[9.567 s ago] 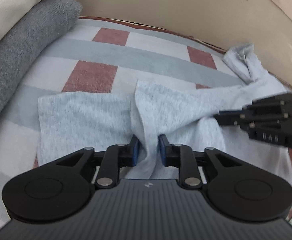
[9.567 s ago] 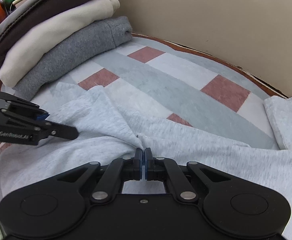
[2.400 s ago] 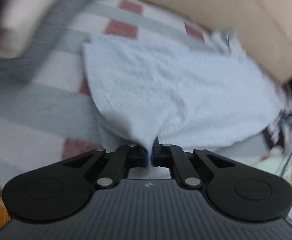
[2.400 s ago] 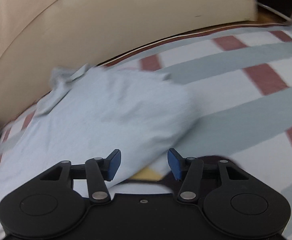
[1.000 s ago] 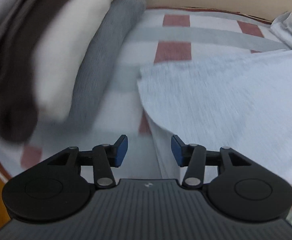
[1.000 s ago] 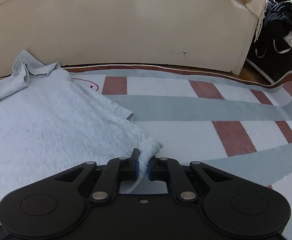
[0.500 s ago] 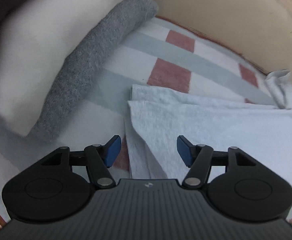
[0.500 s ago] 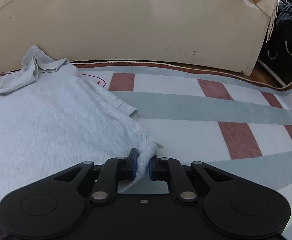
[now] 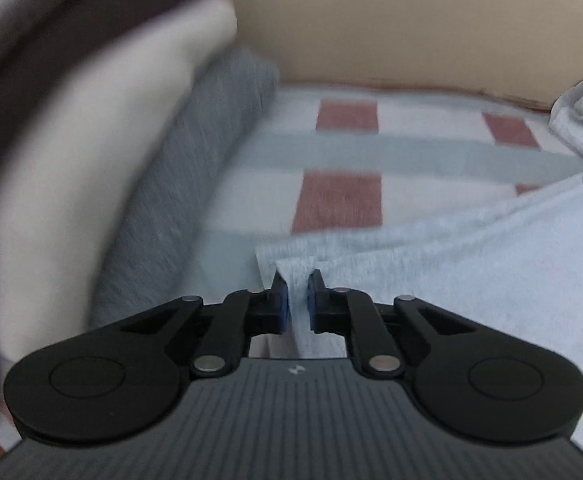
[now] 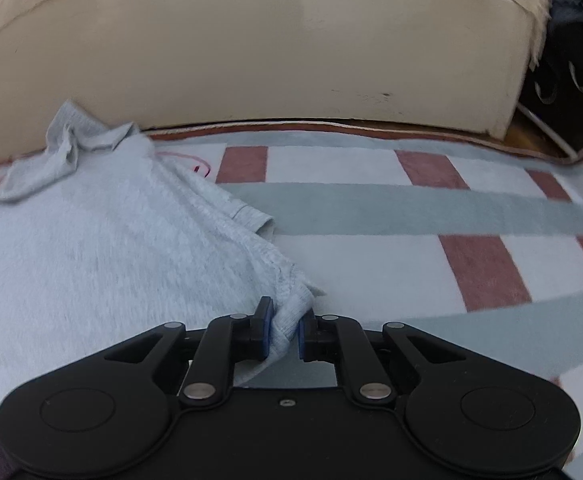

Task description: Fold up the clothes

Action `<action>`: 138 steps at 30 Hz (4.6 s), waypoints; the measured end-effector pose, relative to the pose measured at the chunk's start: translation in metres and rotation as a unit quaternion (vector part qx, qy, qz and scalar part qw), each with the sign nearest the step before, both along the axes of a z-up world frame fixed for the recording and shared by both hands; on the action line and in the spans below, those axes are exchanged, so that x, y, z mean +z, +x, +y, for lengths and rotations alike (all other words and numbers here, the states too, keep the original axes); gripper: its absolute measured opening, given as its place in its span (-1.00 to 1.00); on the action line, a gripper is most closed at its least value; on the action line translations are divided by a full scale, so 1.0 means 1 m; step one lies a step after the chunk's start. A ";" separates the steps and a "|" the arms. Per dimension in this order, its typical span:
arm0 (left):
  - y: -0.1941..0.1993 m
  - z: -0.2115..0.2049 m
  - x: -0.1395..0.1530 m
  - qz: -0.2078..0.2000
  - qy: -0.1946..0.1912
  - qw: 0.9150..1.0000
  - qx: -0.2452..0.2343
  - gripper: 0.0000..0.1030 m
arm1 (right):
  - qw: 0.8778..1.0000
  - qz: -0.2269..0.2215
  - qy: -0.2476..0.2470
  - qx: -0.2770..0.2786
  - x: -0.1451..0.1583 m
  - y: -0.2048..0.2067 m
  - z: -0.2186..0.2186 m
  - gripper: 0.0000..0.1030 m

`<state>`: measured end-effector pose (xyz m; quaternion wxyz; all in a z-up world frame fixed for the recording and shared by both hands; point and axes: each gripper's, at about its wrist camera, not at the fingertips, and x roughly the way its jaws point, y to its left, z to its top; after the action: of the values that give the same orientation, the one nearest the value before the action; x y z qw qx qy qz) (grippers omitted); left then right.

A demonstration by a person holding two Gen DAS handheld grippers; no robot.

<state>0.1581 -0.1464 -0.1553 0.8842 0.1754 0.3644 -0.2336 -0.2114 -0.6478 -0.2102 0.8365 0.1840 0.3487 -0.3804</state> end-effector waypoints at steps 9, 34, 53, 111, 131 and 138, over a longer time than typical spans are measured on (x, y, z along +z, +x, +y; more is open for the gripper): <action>0.025 -0.014 0.013 -0.029 -0.017 0.999 0.030 -0.82 | 1.000 -0.006 -0.009 -0.007 0.003 0.000 0.004 -0.79; -0.069 -0.044 -0.031 0.199 0.075 0.974 -0.082 -0.09 | 0.999 -0.017 -0.027 -0.030 0.011 0.002 0.011 -0.79; -0.069 0.076 -0.053 0.382 -0.273 0.833 0.294 0.16 | 0.998 -0.023 -0.016 -0.060 -0.001 0.000 0.018 -0.79; -0.032 -0.233 0.038 0.168 -0.089 0.974 -0.120 -0.39 | 0.971 -0.031 0.084 0.220 0.108 0.140 -0.024 -0.24; 0.033 -0.365 -0.028 0.169 -0.084 0.959 -0.211 -0.27 | 0.952 0.054 0.050 0.299 0.025 0.276 -0.046 -1.00; 0.027 -0.366 -0.032 0.149 -0.096 0.968 -0.180 -0.88 | 0.958 0.069 -0.007 0.278 0.049 0.269 -0.061 -1.00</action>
<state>0.1855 -0.5127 -0.1876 0.7761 0.1157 0.4300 -0.4465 0.0576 -0.7089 -0.1613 0.8843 0.0476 0.4406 -0.1471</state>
